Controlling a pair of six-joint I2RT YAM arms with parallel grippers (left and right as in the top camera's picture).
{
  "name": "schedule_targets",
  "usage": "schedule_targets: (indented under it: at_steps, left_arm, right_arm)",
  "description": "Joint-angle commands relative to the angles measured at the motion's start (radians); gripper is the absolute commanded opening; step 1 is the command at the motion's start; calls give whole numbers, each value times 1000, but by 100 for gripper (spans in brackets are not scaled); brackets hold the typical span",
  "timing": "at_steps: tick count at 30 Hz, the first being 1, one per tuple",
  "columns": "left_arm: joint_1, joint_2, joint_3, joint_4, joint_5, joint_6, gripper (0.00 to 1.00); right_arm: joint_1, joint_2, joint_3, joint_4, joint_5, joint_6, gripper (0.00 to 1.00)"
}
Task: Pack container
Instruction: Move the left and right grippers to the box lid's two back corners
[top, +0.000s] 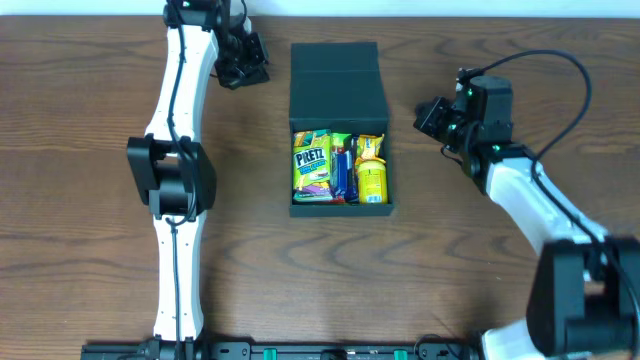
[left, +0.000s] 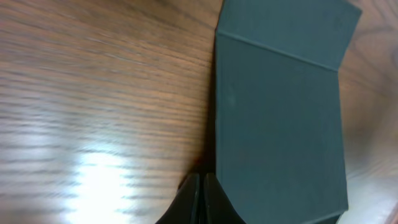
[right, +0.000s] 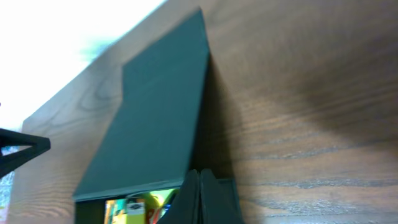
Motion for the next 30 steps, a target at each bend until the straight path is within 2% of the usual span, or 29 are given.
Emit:
schedule_targets:
  at_steps: [1, 7, 13, 30]
  left_arm:
    - [8, 66, 10, 10, 69, -45, 5]
    - [8, 93, 10, 50, 88, -74, 5]
    - [10, 135, 10, 67, 180, -98, 5]
    - [-2, 187, 10, 32, 263, -108, 5]
  right_arm:
    - [-24, 78, 76, 8, -103, 18, 1]
    - [-39, 262, 268, -51, -167, 19, 1]
    - [-40, 406, 434, -162, -205, 20, 1]
    - [-37, 518, 464, -181, -268, 93, 1]
